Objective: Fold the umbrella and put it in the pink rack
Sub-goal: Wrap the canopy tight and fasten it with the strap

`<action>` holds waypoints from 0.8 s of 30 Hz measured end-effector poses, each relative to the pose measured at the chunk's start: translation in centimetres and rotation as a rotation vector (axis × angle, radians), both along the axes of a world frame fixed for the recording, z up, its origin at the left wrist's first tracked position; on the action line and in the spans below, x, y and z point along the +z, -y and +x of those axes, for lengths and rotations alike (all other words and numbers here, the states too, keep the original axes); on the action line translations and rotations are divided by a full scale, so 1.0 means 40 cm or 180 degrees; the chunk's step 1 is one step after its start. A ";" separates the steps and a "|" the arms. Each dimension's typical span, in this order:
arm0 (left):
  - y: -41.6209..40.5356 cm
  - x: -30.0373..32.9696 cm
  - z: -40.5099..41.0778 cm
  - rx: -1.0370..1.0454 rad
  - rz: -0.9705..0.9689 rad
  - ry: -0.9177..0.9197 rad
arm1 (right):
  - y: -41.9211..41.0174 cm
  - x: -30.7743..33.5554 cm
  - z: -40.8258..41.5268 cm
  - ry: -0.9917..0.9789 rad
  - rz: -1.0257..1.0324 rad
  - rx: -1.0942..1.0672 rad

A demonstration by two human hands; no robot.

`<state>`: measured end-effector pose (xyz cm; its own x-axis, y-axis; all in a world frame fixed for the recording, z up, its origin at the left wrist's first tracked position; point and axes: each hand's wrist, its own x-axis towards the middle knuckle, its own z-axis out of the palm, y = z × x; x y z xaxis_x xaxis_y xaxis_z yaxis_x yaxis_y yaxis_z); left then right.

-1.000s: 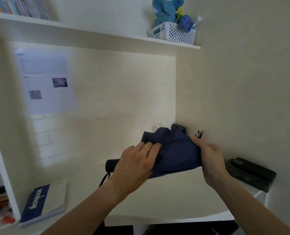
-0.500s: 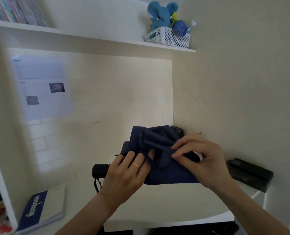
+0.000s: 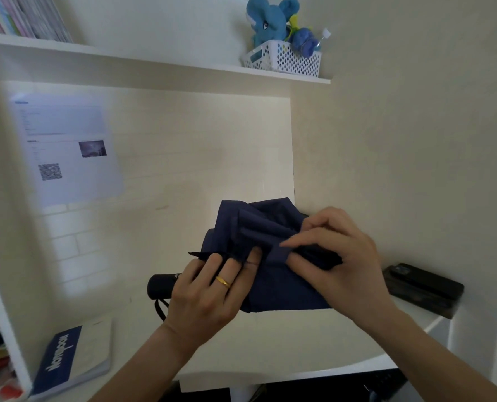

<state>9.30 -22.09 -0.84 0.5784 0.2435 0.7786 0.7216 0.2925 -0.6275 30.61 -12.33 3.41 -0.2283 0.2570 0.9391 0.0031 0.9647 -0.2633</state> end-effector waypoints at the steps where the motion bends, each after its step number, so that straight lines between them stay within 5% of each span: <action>1: 0.002 0.001 -0.002 0.0030 -0.0011 -0.0053 | 0.007 0.014 0.000 0.0034 -0.0481 0.0148; 5: 0.009 0.000 -0.006 0.0086 -0.0108 -0.0191 | -0.026 0.100 0.002 0.0433 -0.3047 0.1198; 7: 0.013 0.002 -0.002 0.0109 -0.0092 -0.0232 | -0.055 0.128 -0.002 0.0781 -0.3652 0.1249; 10: 0.016 0.006 0.001 0.0119 -0.0098 -0.0264 | -0.065 0.127 -0.014 0.0961 -0.3804 0.1166; 14: 0.019 -0.008 -0.017 0.0068 -0.0101 -0.0189 | -0.080 0.105 0.016 0.0840 -0.3185 0.0971; 17: 0.022 -0.012 -0.023 0.0008 -0.0087 -0.0142 | -0.083 0.054 0.045 0.1609 -0.3087 0.0778; 20: 0.018 -0.001 -0.025 -0.0083 -0.0052 -0.0184 | -0.078 0.011 0.031 0.2266 -0.3571 0.1432; 24: 0.007 0.010 -0.025 -0.0166 0.0024 -0.0047 | -0.067 -0.006 0.023 0.1748 -0.3704 0.1794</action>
